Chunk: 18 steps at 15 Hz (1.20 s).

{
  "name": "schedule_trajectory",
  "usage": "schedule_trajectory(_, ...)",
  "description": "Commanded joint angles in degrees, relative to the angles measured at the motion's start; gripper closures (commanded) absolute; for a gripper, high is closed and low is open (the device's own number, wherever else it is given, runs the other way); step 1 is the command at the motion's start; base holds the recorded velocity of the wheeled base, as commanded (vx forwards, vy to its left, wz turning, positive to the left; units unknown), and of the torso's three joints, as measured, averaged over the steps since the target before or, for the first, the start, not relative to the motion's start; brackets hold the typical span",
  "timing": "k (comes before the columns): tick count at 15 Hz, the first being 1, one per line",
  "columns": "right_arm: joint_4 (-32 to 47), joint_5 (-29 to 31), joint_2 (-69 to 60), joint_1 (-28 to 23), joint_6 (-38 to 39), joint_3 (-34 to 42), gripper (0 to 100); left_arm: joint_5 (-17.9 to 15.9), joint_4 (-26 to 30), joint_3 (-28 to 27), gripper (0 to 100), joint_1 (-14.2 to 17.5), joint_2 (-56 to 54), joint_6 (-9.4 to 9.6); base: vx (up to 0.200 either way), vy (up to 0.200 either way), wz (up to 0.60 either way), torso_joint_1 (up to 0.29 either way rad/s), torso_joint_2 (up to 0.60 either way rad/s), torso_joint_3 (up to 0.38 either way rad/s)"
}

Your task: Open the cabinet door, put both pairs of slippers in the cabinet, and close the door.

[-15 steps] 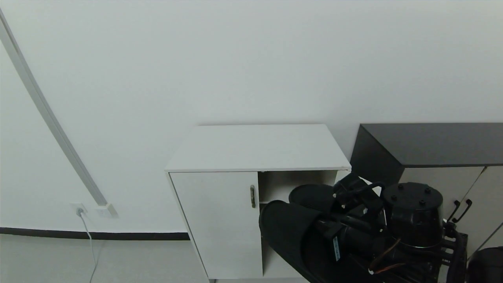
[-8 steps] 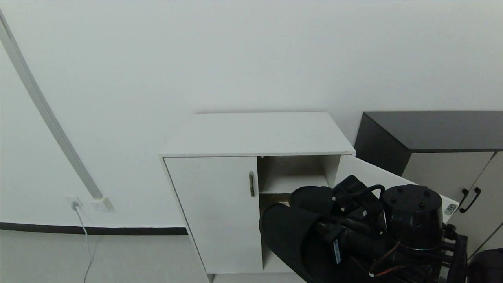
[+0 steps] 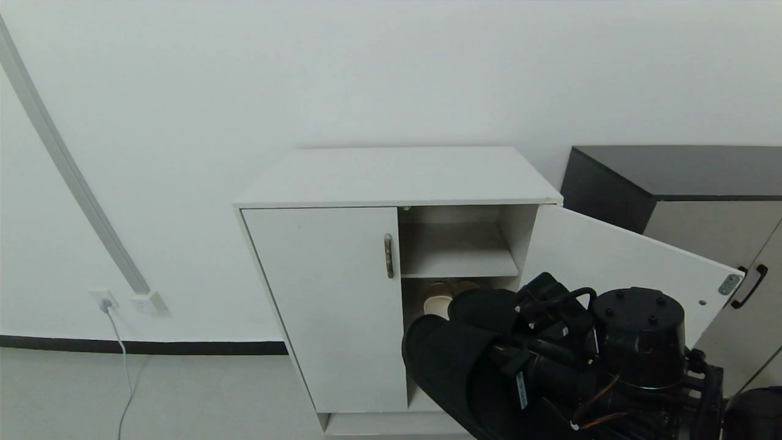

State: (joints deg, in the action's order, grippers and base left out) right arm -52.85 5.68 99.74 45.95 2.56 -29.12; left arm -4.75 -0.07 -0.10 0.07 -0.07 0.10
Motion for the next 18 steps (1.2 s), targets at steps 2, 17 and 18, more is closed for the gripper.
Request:
schedule_trajectory(2,-2.00,0.03,0.98,0.02,-0.01,1.09,100,0.01,-0.01,0.01,100,0.01,0.07,0.08,0.000,0.000,0.00,-0.176,0.50,0.327)
schedule_trajectory(17,-4.81,0.03,2.21,-0.16,-0.10,1.53,100,0.01,-0.01,0.01,100,0.01,0.07,-0.27,0.000,0.000,0.00,-0.099,0.45,0.344)
schedule_trajectory(18,-4.81,0.03,2.56,-0.24,-0.10,1.35,100,0.45,-0.01,0.01,100,0.01,0.07,-0.62,0.000,0.000,0.00,0.000,0.00,0.000)
